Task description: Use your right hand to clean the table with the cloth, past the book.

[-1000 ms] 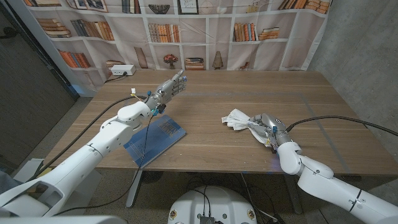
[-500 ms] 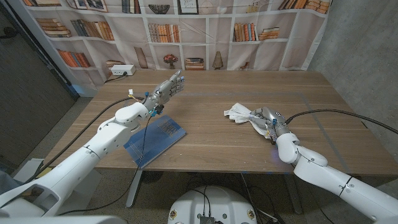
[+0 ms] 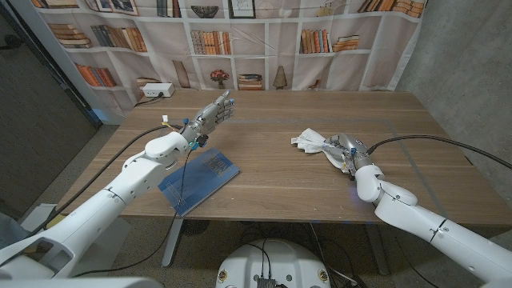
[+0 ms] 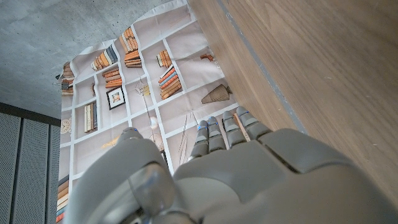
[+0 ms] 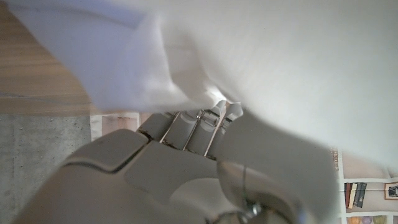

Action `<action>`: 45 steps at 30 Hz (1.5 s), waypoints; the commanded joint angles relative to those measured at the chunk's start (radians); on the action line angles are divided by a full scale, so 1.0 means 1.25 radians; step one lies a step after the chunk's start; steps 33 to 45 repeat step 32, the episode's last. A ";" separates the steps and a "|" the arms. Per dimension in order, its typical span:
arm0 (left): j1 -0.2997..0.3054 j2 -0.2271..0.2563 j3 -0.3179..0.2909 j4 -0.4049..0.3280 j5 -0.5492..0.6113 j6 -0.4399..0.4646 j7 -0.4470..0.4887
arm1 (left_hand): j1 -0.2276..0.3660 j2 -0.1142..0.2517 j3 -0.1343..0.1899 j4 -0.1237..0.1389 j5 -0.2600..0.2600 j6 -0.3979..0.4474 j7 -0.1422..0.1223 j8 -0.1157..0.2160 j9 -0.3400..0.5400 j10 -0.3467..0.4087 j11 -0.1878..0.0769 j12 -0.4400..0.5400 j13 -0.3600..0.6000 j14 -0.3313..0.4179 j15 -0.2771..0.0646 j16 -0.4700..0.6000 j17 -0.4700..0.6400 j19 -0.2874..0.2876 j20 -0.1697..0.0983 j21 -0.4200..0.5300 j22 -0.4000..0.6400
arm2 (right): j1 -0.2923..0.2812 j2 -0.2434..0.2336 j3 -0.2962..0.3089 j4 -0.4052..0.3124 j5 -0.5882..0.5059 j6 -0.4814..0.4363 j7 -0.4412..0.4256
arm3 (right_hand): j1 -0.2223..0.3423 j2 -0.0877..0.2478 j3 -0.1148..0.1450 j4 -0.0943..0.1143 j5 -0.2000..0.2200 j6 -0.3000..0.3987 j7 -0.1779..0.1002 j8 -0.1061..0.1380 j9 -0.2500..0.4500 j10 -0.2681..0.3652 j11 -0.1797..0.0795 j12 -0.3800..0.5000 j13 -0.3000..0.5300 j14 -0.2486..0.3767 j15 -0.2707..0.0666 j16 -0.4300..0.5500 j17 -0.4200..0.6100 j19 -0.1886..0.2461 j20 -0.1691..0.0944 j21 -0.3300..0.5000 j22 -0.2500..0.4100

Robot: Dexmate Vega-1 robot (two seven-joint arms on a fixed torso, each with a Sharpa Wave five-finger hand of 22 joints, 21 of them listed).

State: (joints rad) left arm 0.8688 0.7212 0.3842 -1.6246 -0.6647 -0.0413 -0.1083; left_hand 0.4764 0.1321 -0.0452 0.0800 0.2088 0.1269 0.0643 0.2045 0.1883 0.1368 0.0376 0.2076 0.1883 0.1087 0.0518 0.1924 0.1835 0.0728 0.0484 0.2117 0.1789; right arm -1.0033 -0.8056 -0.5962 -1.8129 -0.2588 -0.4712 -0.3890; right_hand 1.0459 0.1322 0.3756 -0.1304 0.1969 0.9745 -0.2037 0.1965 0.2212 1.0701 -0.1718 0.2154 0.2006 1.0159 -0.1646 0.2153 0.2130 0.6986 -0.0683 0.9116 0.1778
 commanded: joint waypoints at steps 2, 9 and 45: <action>-0.021 -0.009 0.009 0.038 -0.006 -0.010 -0.035 | 0.006 0.000 -0.004 0.002 0.001 0.007 0.000 -0.003 0.002 0.010 -0.001 -0.003 0.003 0.004 0.002 0.000 0.002 0.001 0.003 -0.003 0.004 | 0.003 -0.004 0.002 -0.018 0.010 -0.006 0.000 | -0.027 -0.013 -0.007 0.008 0.004 -0.014 0.001 0.003 0.004 -0.012 0.000 -0.003 0.001 -0.010 -0.049 -0.005 0.001 -0.008 -0.112 -0.005 0.000; -0.032 -0.025 0.014 0.054 -0.005 -0.018 -0.037 | 0.006 0.000 -0.004 0.002 0.001 0.007 0.000 -0.002 0.002 0.009 0.001 -0.003 0.003 0.004 0.000 0.000 0.002 0.001 0.004 -0.003 0.005 | -0.004 -0.015 0.009 -0.042 0.013 -0.009 0.001 | -0.047 -0.021 -0.015 0.013 0.004 -0.021 0.004 0.002 0.004 -0.017 0.004 -0.003 0.001 -0.015 -0.049 -0.005 0.001 -0.008 -0.112 -0.007 0.000; -0.035 -0.029 0.020 0.048 -0.003 -0.011 -0.034 | 0.007 0.001 -0.005 0.003 0.001 0.008 0.000 -0.002 0.002 0.011 0.000 -0.003 0.003 0.005 0.000 0.000 0.002 0.001 0.004 -0.003 0.005 | -0.012 -0.027 0.018 -0.074 -0.012 0.001 -0.007 | -0.063 -0.018 -0.016 0.016 0.004 -0.026 0.004 0.004 0.005 -0.019 0.005 -0.001 0.001 -0.018 -0.048 -0.002 0.002 -0.007 -0.113 -0.011 -0.001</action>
